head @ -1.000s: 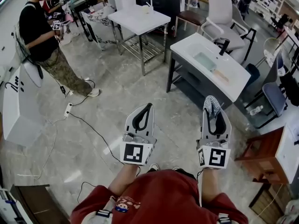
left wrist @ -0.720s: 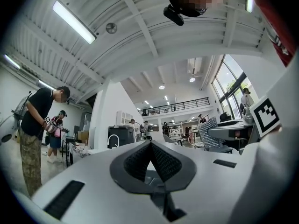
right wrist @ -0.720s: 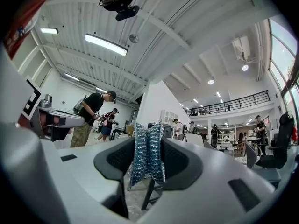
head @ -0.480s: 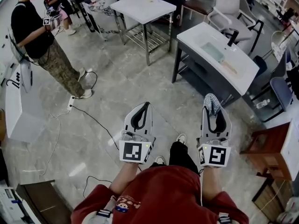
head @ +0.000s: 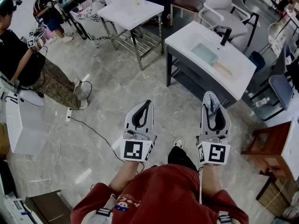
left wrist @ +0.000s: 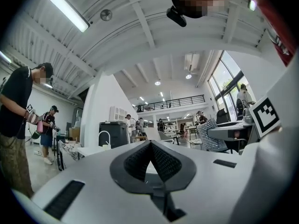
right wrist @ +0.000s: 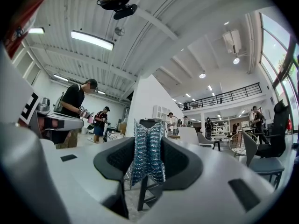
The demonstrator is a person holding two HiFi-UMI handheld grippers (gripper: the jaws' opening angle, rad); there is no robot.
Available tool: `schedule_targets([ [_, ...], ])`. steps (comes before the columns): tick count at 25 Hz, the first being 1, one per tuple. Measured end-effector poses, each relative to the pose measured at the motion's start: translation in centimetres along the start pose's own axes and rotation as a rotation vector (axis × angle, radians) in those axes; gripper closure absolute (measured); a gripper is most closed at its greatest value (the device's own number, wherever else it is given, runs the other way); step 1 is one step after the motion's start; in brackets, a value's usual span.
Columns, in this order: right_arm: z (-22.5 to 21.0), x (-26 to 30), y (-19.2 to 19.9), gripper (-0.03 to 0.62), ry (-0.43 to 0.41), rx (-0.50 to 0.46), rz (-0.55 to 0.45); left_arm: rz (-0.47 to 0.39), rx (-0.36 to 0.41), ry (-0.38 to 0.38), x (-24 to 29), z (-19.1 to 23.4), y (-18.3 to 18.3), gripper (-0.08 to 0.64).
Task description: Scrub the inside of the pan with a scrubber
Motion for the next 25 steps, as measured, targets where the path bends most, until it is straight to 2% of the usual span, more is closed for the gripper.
schedule_targets([
  [10,-9.1,8.3,0.0,0.413,0.074,0.012,-0.035,-0.041,0.064,0.069,13.5,-1.7,-2.6,0.552],
  [19,-14.6,14.0,2.4,0.413,0.077,0.028,-0.015,-0.002,0.014,0.093,21.9,-3.3,0.5,0.552],
  [25,-15.7,17.3,4.4,0.413,0.069,0.081,0.022,-0.005,0.046,0.116,25.4,-2.4,1.0,0.552],
])
Point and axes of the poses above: the fingertips, and each gripper's own axes: x forward along the fingers, z to its left, y out of its underside, the point moved 5 cm from there along -x, backward along the fingers, and after that the axes turned 12 degrees about y, right-handed, at the moved point
